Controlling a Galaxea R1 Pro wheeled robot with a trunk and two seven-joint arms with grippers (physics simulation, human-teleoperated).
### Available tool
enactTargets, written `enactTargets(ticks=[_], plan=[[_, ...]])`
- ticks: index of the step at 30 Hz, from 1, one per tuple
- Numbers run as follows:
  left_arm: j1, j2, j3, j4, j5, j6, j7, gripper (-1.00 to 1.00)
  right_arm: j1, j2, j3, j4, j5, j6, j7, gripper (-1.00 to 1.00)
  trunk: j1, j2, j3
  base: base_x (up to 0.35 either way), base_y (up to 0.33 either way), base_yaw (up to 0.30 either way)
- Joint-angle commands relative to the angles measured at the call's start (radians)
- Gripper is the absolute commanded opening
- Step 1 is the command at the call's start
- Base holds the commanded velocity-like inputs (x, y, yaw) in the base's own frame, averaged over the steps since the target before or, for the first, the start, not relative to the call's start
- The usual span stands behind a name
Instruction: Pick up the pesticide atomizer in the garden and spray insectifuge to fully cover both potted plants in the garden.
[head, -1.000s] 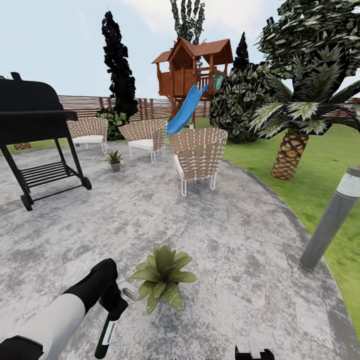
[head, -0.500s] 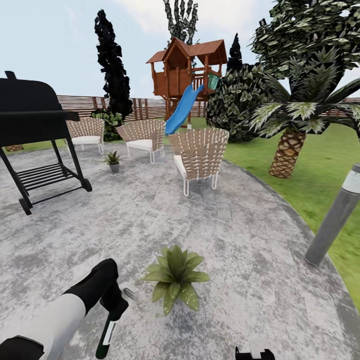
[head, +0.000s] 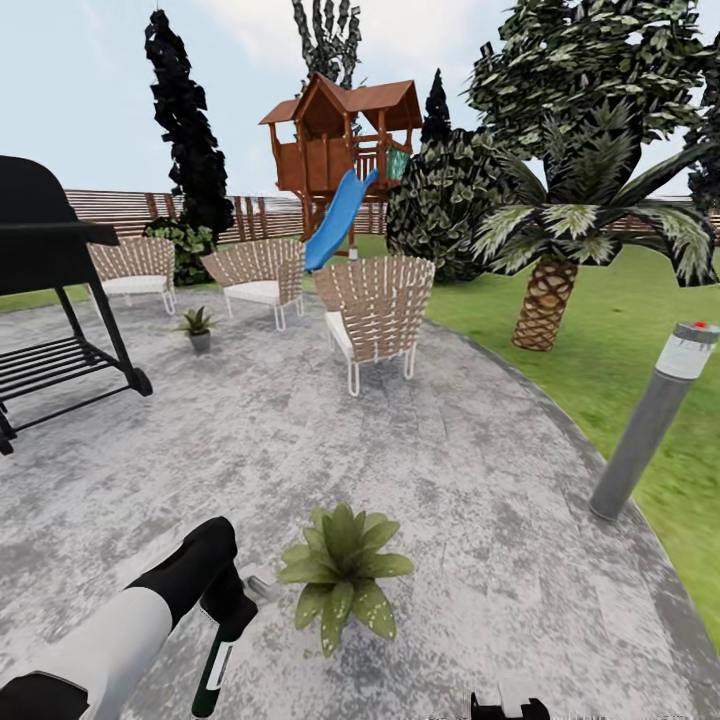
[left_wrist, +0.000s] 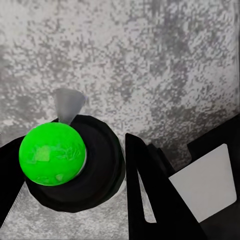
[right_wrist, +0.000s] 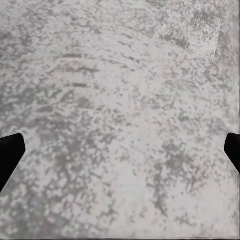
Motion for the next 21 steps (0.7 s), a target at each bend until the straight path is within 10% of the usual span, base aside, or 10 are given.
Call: enactTargets(ticks=[1, 21], plan=[[0.0, 0.001, -0.004, -0.003, -0.008, 0.005, -0.01, -1.0, -0.001, 0.0, 0.009, 0.001, -0.01, -0.004, -0.002, 1.0, 0.0, 0.0, -0.001, 0.001, 0.001, -0.267], [-0.002, 0.003, -0.003, -0.003, -0.007, 0.005, -0.01, -1.0, -0.001, 0.0, 0.009, 0.001, -0.01, -0.003, -0.002, 1.0, 0.0, 0.0, -0.001, -0.145, 0.207, -0.267]])
